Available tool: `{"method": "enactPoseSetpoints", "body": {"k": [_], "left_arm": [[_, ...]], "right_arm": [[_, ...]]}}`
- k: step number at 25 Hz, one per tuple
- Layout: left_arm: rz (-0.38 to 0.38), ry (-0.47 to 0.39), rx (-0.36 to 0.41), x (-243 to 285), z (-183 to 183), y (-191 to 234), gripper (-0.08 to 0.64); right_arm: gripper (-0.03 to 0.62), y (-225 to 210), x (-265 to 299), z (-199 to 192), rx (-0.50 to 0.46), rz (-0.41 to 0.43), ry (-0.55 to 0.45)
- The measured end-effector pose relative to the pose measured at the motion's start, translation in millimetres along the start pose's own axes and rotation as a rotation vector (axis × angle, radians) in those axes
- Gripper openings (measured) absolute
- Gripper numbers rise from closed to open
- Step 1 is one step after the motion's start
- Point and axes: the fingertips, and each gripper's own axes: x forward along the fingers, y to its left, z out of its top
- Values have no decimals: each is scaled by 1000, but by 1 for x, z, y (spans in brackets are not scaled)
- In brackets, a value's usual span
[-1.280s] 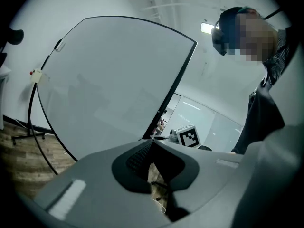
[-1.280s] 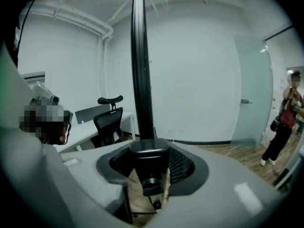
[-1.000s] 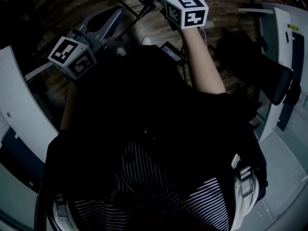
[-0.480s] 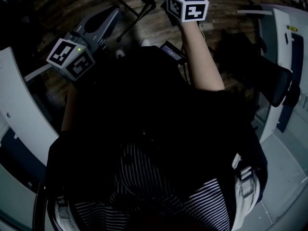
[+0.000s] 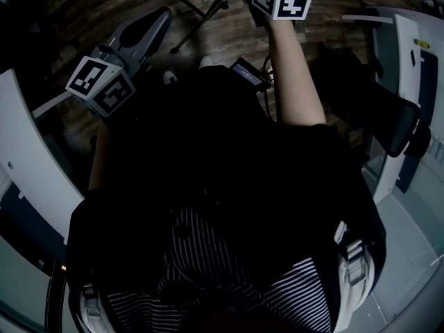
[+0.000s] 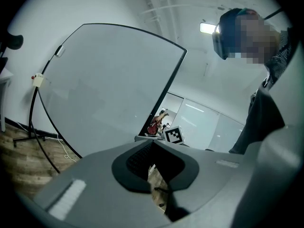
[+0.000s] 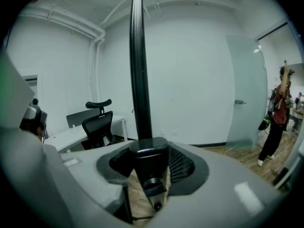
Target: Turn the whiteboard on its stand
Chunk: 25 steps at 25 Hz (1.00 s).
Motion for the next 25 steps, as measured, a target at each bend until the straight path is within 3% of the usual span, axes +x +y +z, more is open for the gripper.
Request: {"method": "enactPoseSetpoints", "body": {"k": [8, 19, 25], "left_arm": [[-4, 2, -2, 6, -4, -6, 5], [33, -3, -8, 0, -4, 1, 5], [8, 8, 0, 2, -4, -1, 5]], "right_arm": [[187, -28, 16, 9, -9, -26, -5], [184, -38, -3, 12, -29, -60, 0], [215, -47, -11, 13, -43, -87, 7]]}}
